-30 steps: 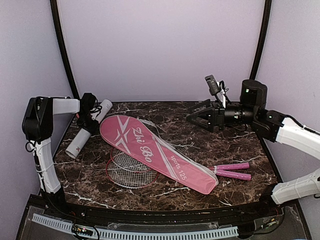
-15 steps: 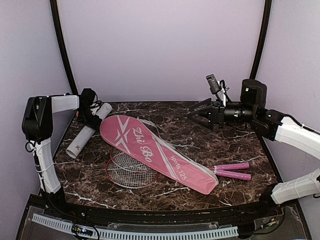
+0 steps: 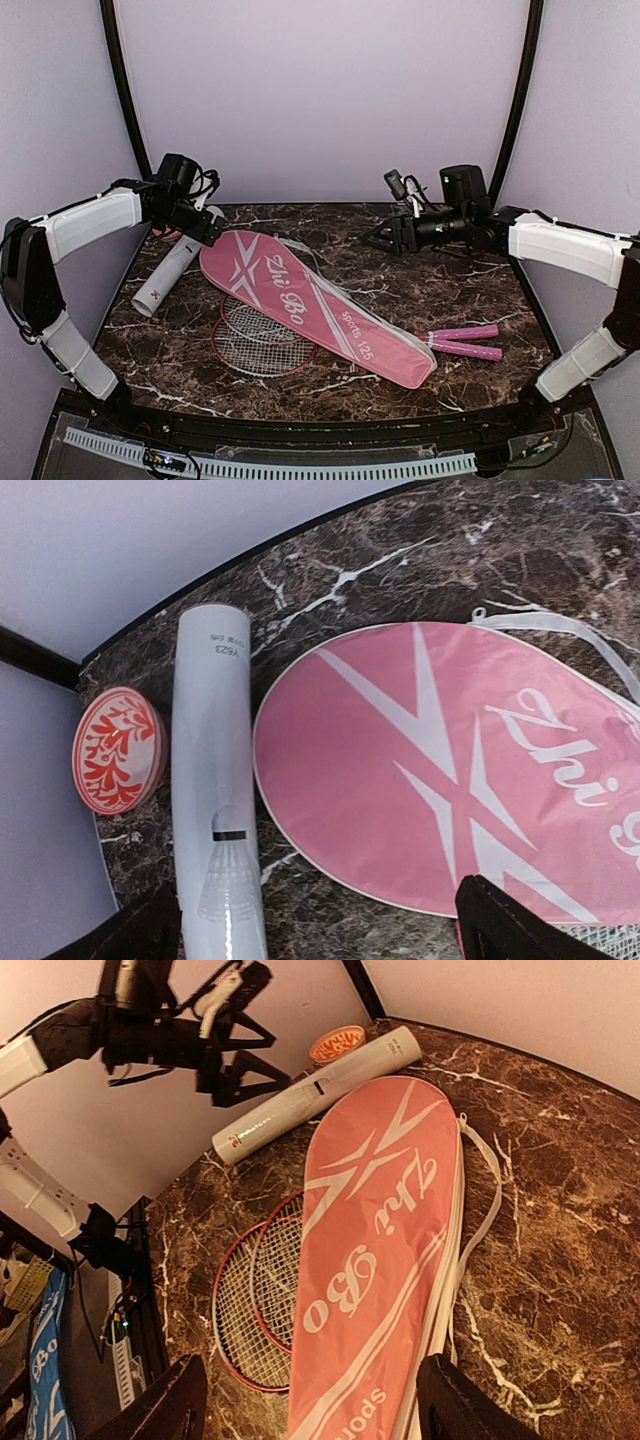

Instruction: Pack up the badminton gear

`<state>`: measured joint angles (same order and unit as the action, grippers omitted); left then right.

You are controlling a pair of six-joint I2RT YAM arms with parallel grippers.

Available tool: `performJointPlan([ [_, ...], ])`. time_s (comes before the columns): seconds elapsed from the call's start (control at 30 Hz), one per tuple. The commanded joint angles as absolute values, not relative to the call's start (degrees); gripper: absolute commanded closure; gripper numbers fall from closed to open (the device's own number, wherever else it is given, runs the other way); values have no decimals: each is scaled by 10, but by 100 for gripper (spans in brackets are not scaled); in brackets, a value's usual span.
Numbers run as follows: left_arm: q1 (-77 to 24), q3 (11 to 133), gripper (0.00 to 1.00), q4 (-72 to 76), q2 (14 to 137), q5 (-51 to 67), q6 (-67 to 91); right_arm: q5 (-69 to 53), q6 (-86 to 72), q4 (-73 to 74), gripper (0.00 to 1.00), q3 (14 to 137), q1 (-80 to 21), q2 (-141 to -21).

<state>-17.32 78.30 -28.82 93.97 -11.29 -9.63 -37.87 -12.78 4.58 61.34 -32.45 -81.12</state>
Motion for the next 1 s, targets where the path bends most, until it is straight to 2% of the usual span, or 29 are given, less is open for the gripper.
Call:
performJointPlan([
  [0.0, -201, 686, 1, -213, 850, -77, -49, -348, -111, 67, 30, 648, -324, -873],
  [0.1, -209, 637, 1, -185, 810, -51, -11, -346, -115, 62, 33, 666, -330, -933],
  [0.23, -227, 589, 1, -172, 783, -14, 9, -296, -63, 133, 35, 734, -343, -1009],
  [0.5, -251, 519, 1, -189, 767, 39, 66, -296, 4, 234, 32, 798, -344, -1085],
  [0.67, -375, 482, 2, -234, 719, -27, 78, -298, -10, 205, 29, 756, -341, -1067],
  [0.97, -605, 470, 17, -422, 697, -121, 290, -334, -28, 191, 29, 748, -315, -1057],
])
